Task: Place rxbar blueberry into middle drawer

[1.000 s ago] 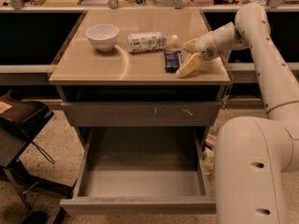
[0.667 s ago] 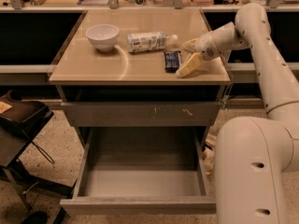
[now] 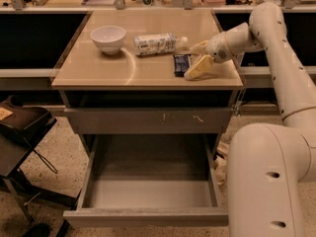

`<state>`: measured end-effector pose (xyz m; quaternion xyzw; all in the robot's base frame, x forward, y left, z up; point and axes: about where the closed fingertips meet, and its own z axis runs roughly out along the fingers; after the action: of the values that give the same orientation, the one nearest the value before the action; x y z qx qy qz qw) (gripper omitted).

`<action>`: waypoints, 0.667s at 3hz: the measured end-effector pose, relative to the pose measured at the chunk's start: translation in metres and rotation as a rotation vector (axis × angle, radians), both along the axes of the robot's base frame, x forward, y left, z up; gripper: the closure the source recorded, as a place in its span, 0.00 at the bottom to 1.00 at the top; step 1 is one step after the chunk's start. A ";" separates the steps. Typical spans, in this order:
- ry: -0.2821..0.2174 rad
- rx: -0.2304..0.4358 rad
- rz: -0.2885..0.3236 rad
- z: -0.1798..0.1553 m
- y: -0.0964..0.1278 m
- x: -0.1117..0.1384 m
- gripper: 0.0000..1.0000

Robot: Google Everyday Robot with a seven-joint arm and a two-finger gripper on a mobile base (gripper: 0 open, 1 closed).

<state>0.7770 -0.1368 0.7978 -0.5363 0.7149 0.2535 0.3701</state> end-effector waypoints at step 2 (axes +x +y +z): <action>0.000 0.000 0.000 0.000 0.000 0.000 1.00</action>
Offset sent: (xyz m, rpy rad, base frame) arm 0.0000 0.0000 0.0000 0.0000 0.0000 0.0000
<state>0.7770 -0.1368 0.7979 -0.5363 0.7149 0.2535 0.3701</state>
